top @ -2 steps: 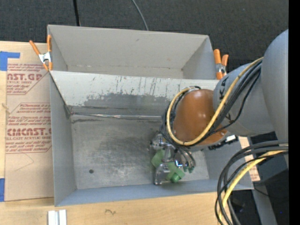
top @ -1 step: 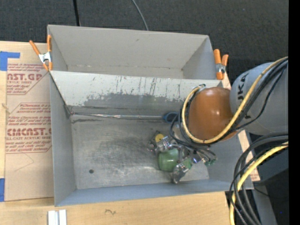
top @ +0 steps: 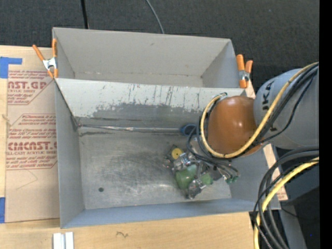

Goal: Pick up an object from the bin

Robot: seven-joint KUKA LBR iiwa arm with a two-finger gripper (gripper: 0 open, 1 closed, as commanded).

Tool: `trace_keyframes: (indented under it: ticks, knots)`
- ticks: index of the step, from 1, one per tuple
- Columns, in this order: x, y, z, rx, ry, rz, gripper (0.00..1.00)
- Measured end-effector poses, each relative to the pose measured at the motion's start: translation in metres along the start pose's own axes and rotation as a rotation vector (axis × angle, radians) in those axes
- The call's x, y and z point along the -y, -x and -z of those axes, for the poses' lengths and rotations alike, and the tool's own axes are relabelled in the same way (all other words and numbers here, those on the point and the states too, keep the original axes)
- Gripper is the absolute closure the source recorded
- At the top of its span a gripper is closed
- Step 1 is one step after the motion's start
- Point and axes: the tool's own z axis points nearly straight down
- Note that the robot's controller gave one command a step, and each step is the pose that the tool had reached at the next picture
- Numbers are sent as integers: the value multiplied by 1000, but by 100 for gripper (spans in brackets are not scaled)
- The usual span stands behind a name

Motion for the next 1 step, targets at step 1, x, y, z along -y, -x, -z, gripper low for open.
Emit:
trace_keyframes:
  ticks: [1]
  knots:
    - [41,6,172,4,-6,355,100]
